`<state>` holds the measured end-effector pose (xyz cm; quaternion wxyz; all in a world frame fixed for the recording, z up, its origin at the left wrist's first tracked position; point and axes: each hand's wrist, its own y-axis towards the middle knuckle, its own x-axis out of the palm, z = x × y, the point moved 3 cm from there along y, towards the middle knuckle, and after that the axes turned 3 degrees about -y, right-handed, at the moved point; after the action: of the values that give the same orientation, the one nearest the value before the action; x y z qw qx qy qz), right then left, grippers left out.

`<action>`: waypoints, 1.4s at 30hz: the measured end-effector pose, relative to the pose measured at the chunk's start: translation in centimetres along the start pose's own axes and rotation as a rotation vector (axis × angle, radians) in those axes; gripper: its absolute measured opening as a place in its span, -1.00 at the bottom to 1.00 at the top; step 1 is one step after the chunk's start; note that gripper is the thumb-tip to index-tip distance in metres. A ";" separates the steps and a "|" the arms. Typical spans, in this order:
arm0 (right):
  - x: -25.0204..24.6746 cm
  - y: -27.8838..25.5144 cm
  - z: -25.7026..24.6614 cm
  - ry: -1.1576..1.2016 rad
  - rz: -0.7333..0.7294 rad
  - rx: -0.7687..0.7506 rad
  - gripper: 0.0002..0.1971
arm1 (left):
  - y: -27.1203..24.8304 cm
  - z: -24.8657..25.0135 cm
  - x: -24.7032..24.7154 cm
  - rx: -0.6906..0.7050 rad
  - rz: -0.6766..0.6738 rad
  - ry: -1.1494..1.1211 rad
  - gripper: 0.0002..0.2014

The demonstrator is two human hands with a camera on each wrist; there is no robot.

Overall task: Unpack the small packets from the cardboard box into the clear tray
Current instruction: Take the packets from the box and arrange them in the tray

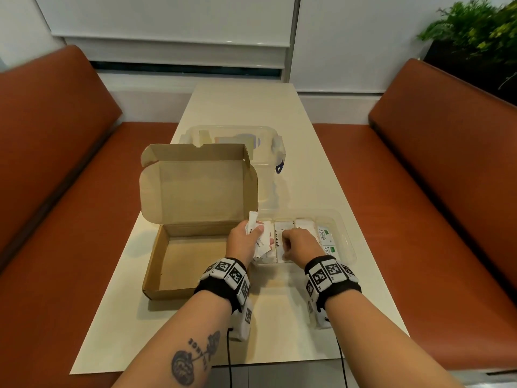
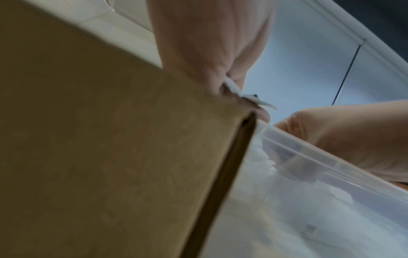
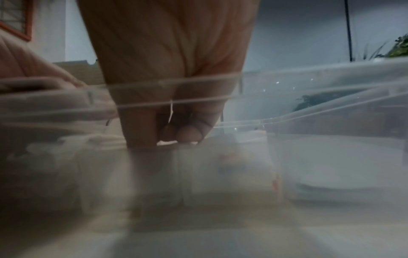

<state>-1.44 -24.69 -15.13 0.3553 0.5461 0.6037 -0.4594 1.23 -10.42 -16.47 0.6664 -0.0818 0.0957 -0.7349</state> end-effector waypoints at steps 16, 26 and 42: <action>-0.6 -1.0 -2.9 0.469 0.058 -0.028 -0.61 | 0.0 0.7 0.1 -0.015 0.100 0.085 -0.80; -1.0 -1.1 -1.4 0.699 0.104 0.070 -0.85 | -0.3 0.3 0.1 -0.084 0.060 -0.127 -0.88; -5.1 -0.7 1.5 0.933 0.068 0.096 -0.81 | -1.0 2.3 1.2 -0.111 -0.129 -0.183 -0.90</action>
<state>-1.50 -27.81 -10.75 0.0352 0.7297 0.6586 -0.1804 0.75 -11.62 -14.02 0.6182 -0.1916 0.0696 -0.7591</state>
